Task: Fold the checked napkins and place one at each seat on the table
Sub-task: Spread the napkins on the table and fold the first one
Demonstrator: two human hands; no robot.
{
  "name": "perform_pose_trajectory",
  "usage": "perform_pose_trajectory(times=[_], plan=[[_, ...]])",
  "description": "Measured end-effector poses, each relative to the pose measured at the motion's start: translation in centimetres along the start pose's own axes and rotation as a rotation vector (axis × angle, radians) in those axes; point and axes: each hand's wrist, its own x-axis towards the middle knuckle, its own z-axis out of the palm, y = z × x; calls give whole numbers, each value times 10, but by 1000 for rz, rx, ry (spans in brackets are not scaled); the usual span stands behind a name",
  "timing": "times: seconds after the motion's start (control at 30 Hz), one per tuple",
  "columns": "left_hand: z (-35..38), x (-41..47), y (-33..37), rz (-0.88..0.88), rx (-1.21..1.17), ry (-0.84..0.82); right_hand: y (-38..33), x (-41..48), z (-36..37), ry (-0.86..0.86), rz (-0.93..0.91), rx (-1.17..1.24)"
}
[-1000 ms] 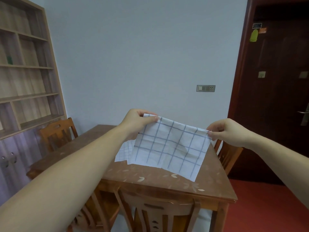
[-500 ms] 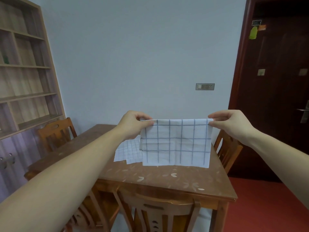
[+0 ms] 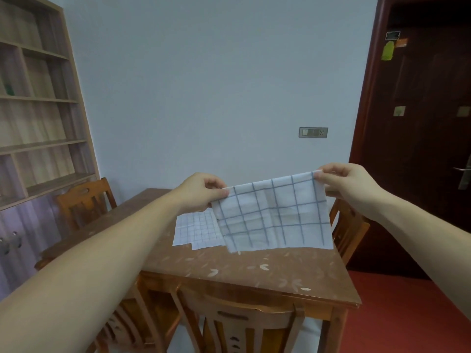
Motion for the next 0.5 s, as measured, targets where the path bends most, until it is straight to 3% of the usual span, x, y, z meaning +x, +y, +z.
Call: perform_pose_trajectory(times=[0.07,0.17,0.27,0.4,0.5], plan=[[4,0,1,7,56,-24,-5,3,6,40,-11,80],[19,-5,19,83,148,-68,-12,8,18,71,-68,1],[44,-8,47,177,105,-98,-23,6,33,25,-125,-58],[69,-4,69,285,-16,14,-36,1,43,22,-194,-54],[72,-3,72,303,-119,57,-41,-1,38,41,-201,-199]])
